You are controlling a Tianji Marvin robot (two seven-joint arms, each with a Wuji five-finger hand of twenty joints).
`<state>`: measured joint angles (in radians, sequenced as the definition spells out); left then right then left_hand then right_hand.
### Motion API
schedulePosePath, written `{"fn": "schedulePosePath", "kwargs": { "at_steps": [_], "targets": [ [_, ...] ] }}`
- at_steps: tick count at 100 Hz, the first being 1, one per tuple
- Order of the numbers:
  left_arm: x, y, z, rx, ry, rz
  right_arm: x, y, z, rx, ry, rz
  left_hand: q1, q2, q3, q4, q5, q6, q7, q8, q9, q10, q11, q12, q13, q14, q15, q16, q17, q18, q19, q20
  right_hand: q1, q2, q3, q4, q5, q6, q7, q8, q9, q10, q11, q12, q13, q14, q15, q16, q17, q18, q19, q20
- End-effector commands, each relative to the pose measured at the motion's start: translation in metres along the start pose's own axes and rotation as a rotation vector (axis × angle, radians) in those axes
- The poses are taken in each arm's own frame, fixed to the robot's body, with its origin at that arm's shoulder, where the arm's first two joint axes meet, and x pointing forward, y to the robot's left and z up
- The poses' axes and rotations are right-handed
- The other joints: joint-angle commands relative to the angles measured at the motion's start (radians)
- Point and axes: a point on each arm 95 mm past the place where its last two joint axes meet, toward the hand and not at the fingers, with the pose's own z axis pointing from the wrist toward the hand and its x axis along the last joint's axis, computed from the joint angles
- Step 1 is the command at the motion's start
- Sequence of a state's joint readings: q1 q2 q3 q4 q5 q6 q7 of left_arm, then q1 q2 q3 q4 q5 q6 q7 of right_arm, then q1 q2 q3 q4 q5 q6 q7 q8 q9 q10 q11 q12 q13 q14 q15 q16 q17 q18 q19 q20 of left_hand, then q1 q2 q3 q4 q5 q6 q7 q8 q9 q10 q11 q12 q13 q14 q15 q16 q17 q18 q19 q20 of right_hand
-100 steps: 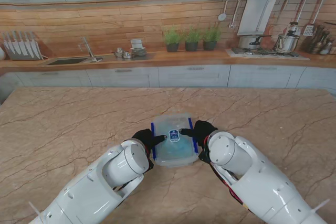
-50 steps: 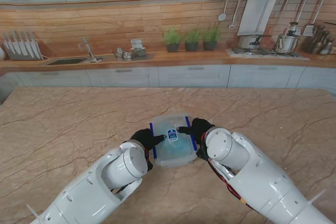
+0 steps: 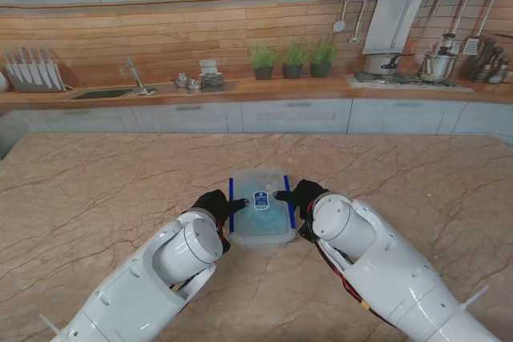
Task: Fold the bubble film and place it into the plastic crate
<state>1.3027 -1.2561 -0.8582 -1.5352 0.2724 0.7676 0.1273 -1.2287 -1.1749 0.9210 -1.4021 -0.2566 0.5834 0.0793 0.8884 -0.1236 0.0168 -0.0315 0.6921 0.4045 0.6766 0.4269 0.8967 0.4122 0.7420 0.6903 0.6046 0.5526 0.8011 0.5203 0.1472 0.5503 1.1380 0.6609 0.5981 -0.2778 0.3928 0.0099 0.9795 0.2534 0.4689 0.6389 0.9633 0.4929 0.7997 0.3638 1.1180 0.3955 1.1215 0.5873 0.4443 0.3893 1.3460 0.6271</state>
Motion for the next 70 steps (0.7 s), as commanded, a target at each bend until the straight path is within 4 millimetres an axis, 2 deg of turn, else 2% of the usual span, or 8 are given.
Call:
{"fn": "schedulePosePath", "kwargs": {
  "at_steps": [1,23,29,35,44,57,70],
  "targets": [
    [-0.002,0.003,0.001,-0.006,-0.005,-0.011,0.000,-0.002,0.002,-0.008,-0.014,0.016,0.007,0.029,-0.023,0.011,-0.040,-0.081,-0.034,-0.012,-0.029,-0.008,-0.052,-0.040,-0.033,0.034,-0.018,-0.008,-0.020,-0.007,-0.003,-0.016,-0.020,0.058,-0.020,0.022,-0.007,-0.075,0.008,-0.004,-0.018,-0.008,-0.004,0.007,-0.018,0.002,-0.005,-0.007,-0.017,-0.005,0.006,0.003],
    [-0.012,-0.001,0.004,0.001,-0.029,-0.047,-0.010,0.005,0.006,-0.036,-0.044,0.030,-0.025,0.035,-0.030,0.009,-0.086,-0.093,-0.080,-0.027,-0.097,0.006,-0.151,-0.122,-0.068,0.040,-0.050,-0.012,-0.040,-0.010,-0.017,-0.031,-0.047,0.053,-0.029,0.019,-0.078,-0.086,-0.038,-0.017,-0.071,-0.021,-0.024,0.003,-0.077,-0.001,-0.035,-0.008,-0.048,-0.006,-0.022,-0.002],
    [-0.016,-0.003,0.003,0.014,-0.031,-0.053,-0.013,0.008,0.006,-0.048,-0.044,0.033,-0.046,0.040,-0.032,0.008,-0.109,-0.095,-0.110,-0.037,-0.136,0.018,-0.209,-0.166,-0.079,0.041,-0.058,-0.012,-0.046,-0.010,-0.020,-0.035,-0.060,0.052,-0.029,0.017,-0.109,-0.099,-0.058,-0.023,-0.100,-0.031,-0.038,0.000,-0.112,-0.003,-0.058,-0.011,-0.063,-0.007,-0.034,-0.003],
    [-0.021,-0.007,0.000,0.024,-0.032,-0.078,-0.016,0.012,0.005,-0.063,-0.042,0.046,-0.065,0.060,-0.035,0.006,-0.164,-0.109,-0.150,-0.050,-0.233,0.021,-0.275,-0.208,-0.125,0.031,-0.083,-0.017,-0.077,-0.027,-0.041,-0.049,-0.066,0.052,-0.023,0.015,-0.131,-0.110,-0.075,-0.026,-0.135,-0.035,-0.060,-0.005,-0.158,-0.001,-0.094,-0.013,-0.083,-0.008,-0.054,-0.003],
    [-0.028,-0.013,-0.007,0.067,-0.021,-0.135,-0.021,0.019,-0.001,-0.097,-0.036,0.073,-0.075,0.063,-0.036,0.006,-0.208,-0.124,-0.193,-0.062,-0.305,0.028,-0.326,-0.244,-0.182,0.035,-0.120,-0.025,-0.115,-0.032,-0.069,-0.069,-0.076,0.049,-0.019,0.010,-0.194,-0.122,-0.102,-0.030,-0.212,-0.044,-0.098,-0.015,-0.257,0.006,-0.165,-0.018,-0.136,-0.016,-0.092,-0.003],
    [-0.039,-0.026,-0.017,0.116,0.009,-0.186,-0.030,0.029,-0.013,-0.149,-0.003,0.086,-0.086,0.069,-0.038,0.006,-0.237,-0.134,-0.229,-0.070,-0.362,0.021,-0.358,-0.264,-0.235,0.021,-0.162,-0.033,-0.145,-0.051,-0.098,-0.091,-0.093,0.054,-0.013,0.005,-0.284,-0.145,-0.123,-0.034,-0.325,-0.070,-0.147,-0.027,-0.389,-0.015,-0.266,-0.025,-0.202,-0.040,-0.162,0.000],
    [-0.050,-0.035,-0.028,0.151,0.061,-0.234,-0.036,0.034,-0.029,-0.198,0.060,0.117,-0.085,0.062,-0.036,0.008,-0.264,-0.142,-0.258,-0.069,-0.418,0.006,-0.385,-0.277,-0.296,-0.017,-0.225,-0.048,-0.175,-0.078,-0.141,-0.125,-0.096,0.054,-0.008,0.003,-0.341,-0.159,-0.119,-0.037,-0.399,-0.090,-0.173,-0.035,-0.470,-0.034,-0.332,-0.029,-0.240,-0.062,-0.210,0.012]
  ]
}}
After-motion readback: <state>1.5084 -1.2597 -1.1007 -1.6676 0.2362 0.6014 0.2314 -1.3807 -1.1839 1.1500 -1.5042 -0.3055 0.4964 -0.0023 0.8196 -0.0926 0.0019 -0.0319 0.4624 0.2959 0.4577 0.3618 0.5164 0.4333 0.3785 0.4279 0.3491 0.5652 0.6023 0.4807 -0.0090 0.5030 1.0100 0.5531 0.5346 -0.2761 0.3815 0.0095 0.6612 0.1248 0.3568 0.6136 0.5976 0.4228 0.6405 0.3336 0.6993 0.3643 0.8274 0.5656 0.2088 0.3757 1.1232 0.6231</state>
